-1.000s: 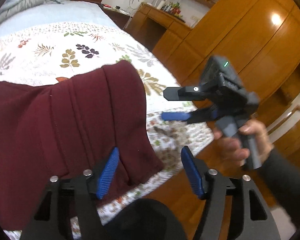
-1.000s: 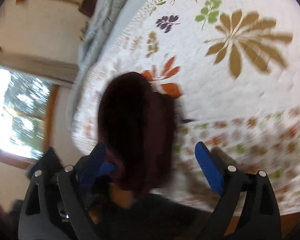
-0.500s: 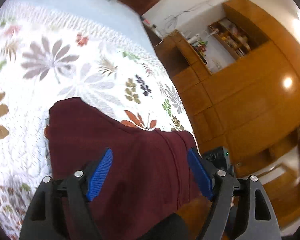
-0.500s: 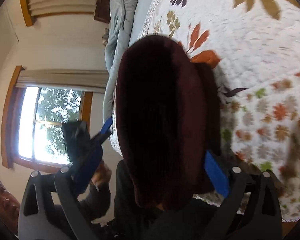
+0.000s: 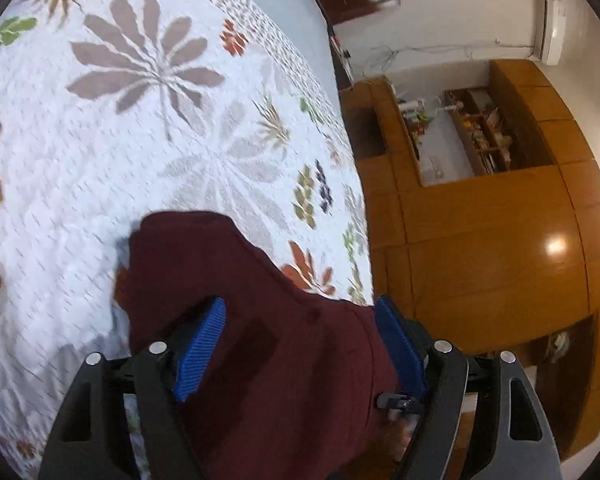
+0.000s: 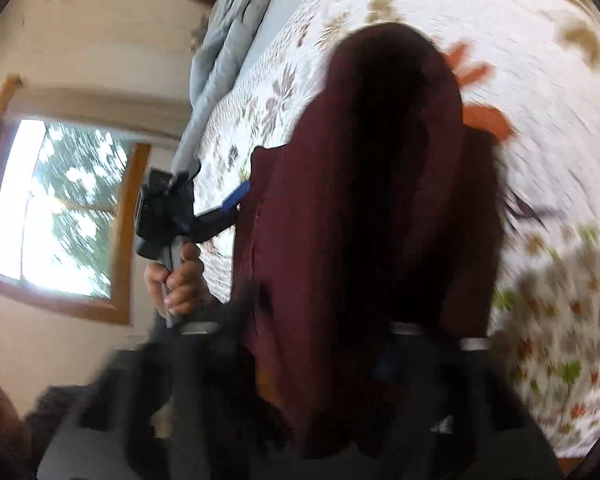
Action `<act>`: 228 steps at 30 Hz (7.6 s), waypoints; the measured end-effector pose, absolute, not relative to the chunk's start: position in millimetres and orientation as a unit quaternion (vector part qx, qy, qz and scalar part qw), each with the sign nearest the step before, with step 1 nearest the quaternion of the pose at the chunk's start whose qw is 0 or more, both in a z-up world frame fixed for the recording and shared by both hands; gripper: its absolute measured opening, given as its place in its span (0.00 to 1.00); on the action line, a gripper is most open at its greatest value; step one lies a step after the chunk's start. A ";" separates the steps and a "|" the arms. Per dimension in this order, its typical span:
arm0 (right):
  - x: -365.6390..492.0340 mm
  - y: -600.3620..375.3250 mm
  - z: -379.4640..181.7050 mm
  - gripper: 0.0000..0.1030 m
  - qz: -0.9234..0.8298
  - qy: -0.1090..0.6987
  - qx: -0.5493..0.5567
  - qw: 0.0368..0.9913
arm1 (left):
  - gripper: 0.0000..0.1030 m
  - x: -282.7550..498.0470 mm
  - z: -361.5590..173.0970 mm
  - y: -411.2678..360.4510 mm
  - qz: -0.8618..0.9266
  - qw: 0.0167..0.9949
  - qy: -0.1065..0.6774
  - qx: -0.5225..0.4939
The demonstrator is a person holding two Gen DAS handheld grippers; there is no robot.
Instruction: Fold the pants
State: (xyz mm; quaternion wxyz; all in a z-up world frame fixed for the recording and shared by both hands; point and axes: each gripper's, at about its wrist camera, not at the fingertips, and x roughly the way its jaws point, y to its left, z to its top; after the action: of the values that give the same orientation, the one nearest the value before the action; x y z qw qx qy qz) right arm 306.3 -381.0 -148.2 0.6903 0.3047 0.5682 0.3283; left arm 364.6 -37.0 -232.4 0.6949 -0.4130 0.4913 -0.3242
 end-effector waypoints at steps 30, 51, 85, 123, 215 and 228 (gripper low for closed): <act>233.9 -394.9 -180.5 0.00 0.304 0.548 0.305 0.717 | 0.70 321.2 -219.1 -23.1 -0.350 0.693 0.432 -0.458; 338.1 -436.3 -218.9 0.00 0.288 0.498 0.425 0.699 | 0.70 225.7 -238.3 -96.0 -0.450 0.692 0.483 -0.291; 298.9 -393.2 -151.6 0.45 0.314 0.473 0.384 0.728 | 0.59 337.4 -223.5 1.9 -0.395 0.695 0.418 -0.433; 340.5 -373.3 -215.2 0.95 0.286 0.649 0.298 0.639 | 0.88 308.1 -268.2 -9.9 -0.338 0.661 0.581 -0.333; 557.6 -138.8 -244.5 0.00 0.301 0.584 0.333 0.676 | 0.59 479.7 -265.5 277.7 -0.220 0.734 0.446 -0.463; 473.1 -133.5 -188.7 0.17 0.435 0.549 0.273 0.659 | 0.63 394.0 -228.1 273.6 -0.253 0.757 0.404 -0.447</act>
State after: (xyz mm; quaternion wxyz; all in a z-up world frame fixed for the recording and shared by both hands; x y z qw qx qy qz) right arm 473.1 -133.5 -188.7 0.6591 0.2735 0.5488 0.4354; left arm 394.0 273.6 -228.1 0.7573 -0.4469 0.4038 -0.2526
